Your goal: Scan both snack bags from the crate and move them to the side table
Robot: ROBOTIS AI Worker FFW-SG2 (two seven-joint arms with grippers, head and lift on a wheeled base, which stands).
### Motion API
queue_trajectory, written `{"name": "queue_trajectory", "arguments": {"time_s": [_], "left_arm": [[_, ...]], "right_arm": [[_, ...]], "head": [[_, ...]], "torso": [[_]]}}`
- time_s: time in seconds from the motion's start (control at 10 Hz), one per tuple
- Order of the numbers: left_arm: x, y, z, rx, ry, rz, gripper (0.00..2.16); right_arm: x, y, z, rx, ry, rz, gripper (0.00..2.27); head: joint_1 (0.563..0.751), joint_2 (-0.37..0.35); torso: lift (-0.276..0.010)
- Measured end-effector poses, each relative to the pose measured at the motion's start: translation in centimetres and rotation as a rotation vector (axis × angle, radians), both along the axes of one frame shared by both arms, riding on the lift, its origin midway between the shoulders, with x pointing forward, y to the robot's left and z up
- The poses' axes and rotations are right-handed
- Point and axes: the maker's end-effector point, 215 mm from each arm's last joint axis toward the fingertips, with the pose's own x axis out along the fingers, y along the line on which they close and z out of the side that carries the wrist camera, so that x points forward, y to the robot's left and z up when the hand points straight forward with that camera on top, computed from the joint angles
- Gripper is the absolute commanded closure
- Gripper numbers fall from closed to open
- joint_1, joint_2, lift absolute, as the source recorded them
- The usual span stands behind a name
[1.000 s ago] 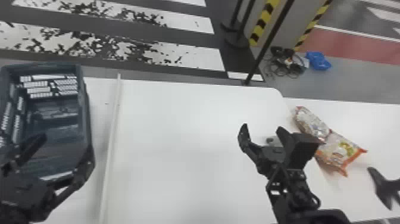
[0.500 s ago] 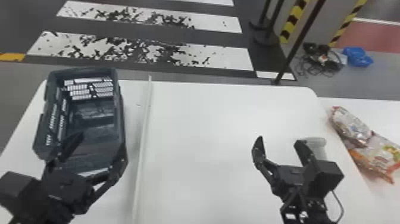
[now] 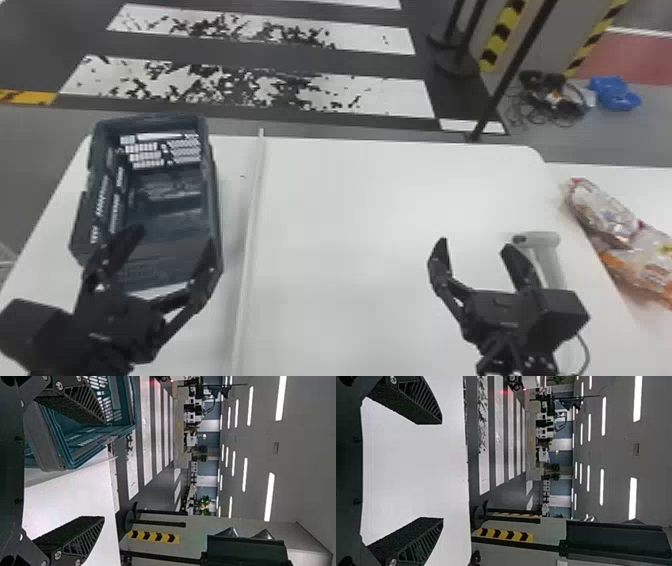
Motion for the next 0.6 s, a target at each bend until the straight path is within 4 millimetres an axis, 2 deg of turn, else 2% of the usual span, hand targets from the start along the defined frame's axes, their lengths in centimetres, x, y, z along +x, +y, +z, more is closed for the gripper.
{"name": "queue_trajectory", "arguments": {"time_s": [0.6], "left_arm": [[-0.21,-0.05,0.19,-0.004,-0.005,0.016,0.15]], "right_arm": [[0.03,-0.73,-0.56,-0.009,0.011,0.001,0.06]], "head": [[0.695,-0.124]], "torso": [[-0.075]]}}
